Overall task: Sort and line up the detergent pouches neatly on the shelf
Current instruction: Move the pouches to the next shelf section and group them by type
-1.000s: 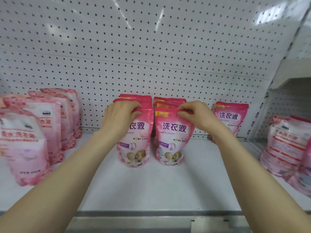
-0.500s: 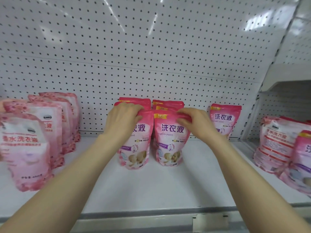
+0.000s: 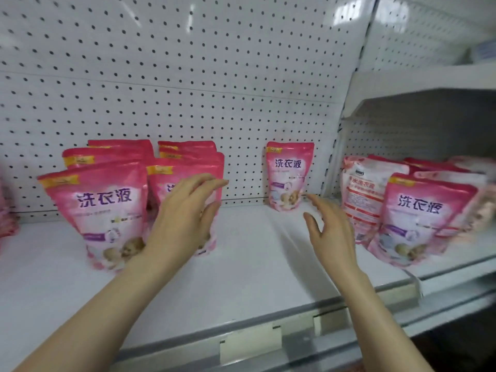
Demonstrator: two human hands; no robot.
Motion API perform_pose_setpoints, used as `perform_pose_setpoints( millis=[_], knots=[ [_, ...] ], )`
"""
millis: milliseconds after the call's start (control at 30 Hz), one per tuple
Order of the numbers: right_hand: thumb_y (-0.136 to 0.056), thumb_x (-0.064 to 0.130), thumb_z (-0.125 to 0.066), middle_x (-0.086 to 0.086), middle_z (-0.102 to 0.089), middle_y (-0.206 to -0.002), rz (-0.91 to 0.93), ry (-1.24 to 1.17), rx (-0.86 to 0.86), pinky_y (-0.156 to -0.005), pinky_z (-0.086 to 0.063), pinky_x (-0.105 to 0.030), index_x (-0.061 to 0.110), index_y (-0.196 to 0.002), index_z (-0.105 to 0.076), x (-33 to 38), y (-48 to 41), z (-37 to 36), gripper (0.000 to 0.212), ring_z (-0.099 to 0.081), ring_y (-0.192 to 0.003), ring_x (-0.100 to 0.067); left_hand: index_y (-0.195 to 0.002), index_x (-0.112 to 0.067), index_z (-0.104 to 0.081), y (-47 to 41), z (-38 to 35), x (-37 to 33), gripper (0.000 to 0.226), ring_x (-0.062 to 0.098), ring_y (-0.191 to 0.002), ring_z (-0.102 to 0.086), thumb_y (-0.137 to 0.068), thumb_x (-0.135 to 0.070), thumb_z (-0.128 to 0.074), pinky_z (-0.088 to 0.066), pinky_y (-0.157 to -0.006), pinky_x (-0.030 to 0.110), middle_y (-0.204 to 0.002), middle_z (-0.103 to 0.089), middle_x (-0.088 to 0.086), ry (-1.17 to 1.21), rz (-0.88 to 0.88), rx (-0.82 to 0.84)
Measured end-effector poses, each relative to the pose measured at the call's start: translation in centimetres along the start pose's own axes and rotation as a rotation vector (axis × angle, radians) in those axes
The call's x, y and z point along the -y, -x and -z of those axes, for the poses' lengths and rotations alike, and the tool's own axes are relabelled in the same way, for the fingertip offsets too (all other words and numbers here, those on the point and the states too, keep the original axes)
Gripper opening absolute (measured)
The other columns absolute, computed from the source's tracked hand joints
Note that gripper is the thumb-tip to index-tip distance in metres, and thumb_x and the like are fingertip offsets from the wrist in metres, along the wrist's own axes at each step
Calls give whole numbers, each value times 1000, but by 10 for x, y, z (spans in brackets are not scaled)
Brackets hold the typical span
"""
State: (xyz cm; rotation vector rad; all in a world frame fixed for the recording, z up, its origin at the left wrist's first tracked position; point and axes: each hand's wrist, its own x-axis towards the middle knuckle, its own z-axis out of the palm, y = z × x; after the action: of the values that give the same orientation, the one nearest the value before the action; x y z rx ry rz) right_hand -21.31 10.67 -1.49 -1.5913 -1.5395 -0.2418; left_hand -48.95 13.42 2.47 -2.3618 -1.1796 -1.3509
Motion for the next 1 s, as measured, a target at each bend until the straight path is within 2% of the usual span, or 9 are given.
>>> perform_pose_setpoints(
  millis=[100,233,333,433,533,667,800,900,1000],
  knots=[
    [-94,6,-59,-13,-59,-134,44,126,-37,-101,-42,-41,13,-136,-57,-31,-25,34,43,-52,-124,-32,-135,-17,-53,-30,-56,-32,49,22,-111,-57,-87,-18,-68,-44,-98,34,-130,-55,4,150,101,152],
    [-88,1,-61,-15,-62,-128,178,309,-120,-94,-44,-43,11,-133,-59,-60,-84,81,45,-55,-116,-36,-145,-14,-36,-80,-135,-58,67,23,-122,-50,-87,-23,-68,-44,-103,42,-138,-49,9,368,387,254],
    [-90,4,-61,-17,-63,-125,189,482,-13,-95,-45,-45,9,-134,-57,-75,-122,97,45,-56,-114,-36,-146,-12,-30,-111,-185,-59,70,29,-130,-45,-87,-22,-68,-41,-105,44,-143,-45,12,409,607,245],
    [-96,15,-57,-14,-69,-104,128,611,190,-80,-52,-40,10,-122,-59,-87,-142,96,26,-64,-94,-32,-146,-8,-25,-131,-222,-51,69,33,-127,-49,-90,-21,-63,-44,-95,39,-143,-46,15,441,837,192],
    [-98,13,-55,-7,-68,-87,124,639,202,-72,-56,-40,11,-103,-60,-96,-149,92,7,-65,-78,-29,-134,-8,-38,-142,-244,-43,49,30,-110,-61,-92,-19,-60,-47,-82,34,-130,-59,12,602,968,123],
    [-97,12,-59,-4,-64,-73,150,572,155,-64,-51,-36,16,-89,-65,-96,-159,90,11,-60,-67,-27,-125,-12,-56,-141,-247,-35,38,28,-102,-66,-90,-26,-64,-53,-86,39,-119,-68,9,572,922,147],
    [-96,14,-58,-7,-69,-77,156,459,184,-66,-50,-36,15,-88,-72,-77,-163,80,16,-61,-71,-28,-111,-17,-62,-125,-235,-33,23,27,-95,-65,-92,-30,-62,-53,-88,42,-112,-70,9,530,833,173],
    [-90,10,-62,-8,-74,-95,70,280,246,-74,-58,-40,18,-94,-75,-61,-171,68,15,-68,-84,-27,-106,-20,-62,-106,-213,-30,17,28,-96,-66,-93,-29,-61,-54,-89,46,-111,-70,9,552,790,182],
    [-86,6,-62,-2,-67,-125,-48,52,307,-56,-49,-21,29,-102,-73,-46,-180,57,31,-67,-75,-14,-109,-16,-62,-86,-182,-25,19,29,-98,-67,-93,-25,-62,-54,-90,50,-111,-70,10,604,758,228]
  ],
)
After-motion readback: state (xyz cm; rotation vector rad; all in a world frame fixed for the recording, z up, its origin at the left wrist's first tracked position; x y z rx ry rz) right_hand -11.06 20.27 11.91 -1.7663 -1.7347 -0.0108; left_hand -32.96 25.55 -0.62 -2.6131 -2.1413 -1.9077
